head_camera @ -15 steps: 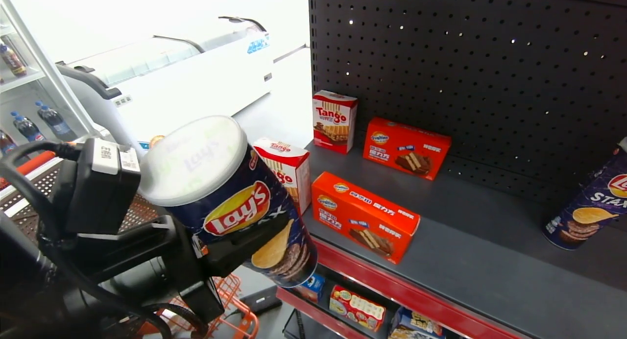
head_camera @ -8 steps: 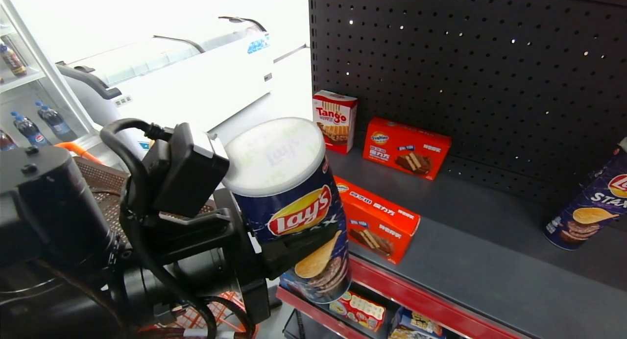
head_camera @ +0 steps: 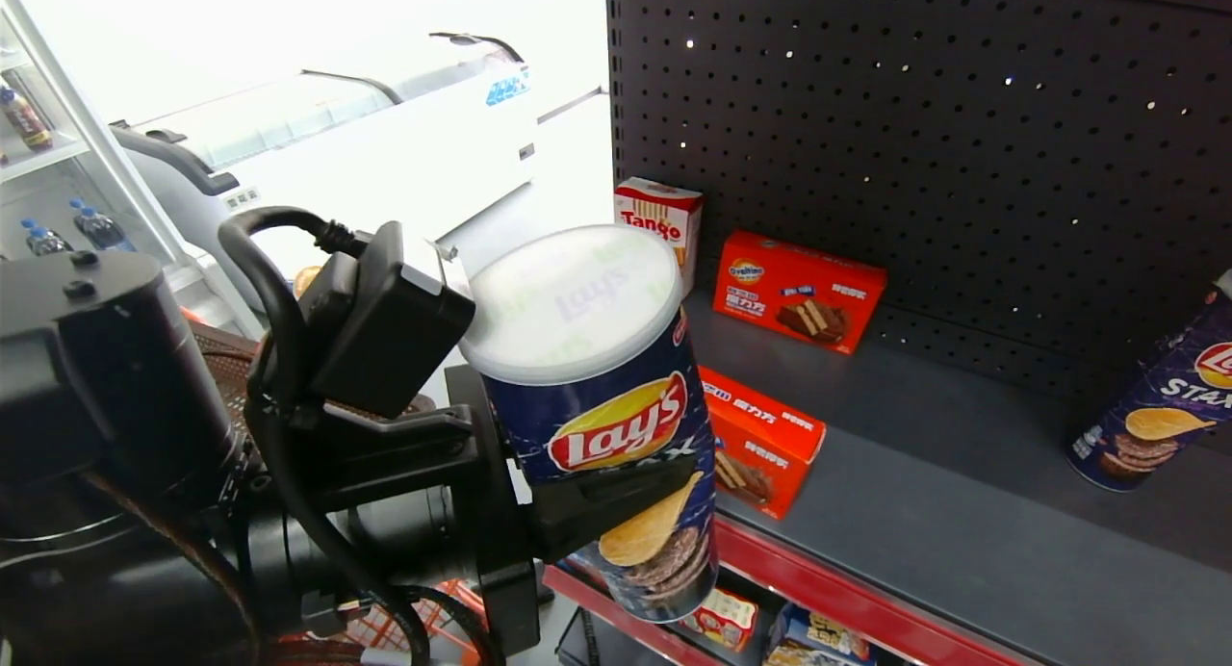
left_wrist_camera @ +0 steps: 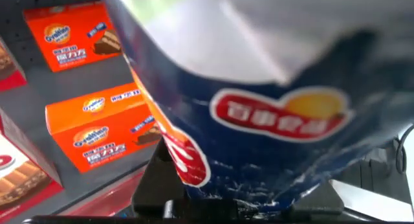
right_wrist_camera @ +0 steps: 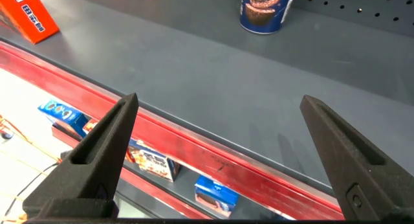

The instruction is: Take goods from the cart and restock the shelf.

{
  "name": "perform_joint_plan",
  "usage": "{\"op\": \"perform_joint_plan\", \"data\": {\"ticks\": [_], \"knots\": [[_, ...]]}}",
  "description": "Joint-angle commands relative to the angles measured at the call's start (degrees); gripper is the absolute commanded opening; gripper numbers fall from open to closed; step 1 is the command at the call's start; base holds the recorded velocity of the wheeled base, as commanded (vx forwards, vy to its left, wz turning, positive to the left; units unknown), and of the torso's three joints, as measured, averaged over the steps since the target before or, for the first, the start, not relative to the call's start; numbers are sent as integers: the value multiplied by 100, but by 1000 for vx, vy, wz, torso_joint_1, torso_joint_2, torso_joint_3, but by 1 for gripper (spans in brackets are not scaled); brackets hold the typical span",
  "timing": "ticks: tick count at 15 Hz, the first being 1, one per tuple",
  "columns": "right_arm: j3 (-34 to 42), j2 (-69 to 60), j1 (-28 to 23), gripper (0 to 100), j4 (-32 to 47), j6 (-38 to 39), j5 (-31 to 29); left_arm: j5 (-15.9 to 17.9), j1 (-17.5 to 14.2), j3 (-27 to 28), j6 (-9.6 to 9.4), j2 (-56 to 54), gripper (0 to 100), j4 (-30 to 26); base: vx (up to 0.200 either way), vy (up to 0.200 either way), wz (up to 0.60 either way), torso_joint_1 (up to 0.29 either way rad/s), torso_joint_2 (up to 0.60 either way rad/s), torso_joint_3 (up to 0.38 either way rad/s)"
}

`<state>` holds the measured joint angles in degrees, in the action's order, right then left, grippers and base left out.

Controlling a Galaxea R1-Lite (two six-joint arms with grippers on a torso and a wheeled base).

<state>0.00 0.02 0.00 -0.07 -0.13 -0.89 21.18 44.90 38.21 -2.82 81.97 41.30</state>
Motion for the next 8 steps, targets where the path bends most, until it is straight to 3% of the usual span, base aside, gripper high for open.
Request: {"op": "perform_joint_plan", "data": {"ticks": [1,8], "knots": [[0,6,0,100,-1,-4,1,9,10,29,0,21,0,1,0,0,0,0,0,0],[0,6,0,100,-1,-4,1,124,1,196,0,3,0,-8,0,0,-600,2,2,6]]}}
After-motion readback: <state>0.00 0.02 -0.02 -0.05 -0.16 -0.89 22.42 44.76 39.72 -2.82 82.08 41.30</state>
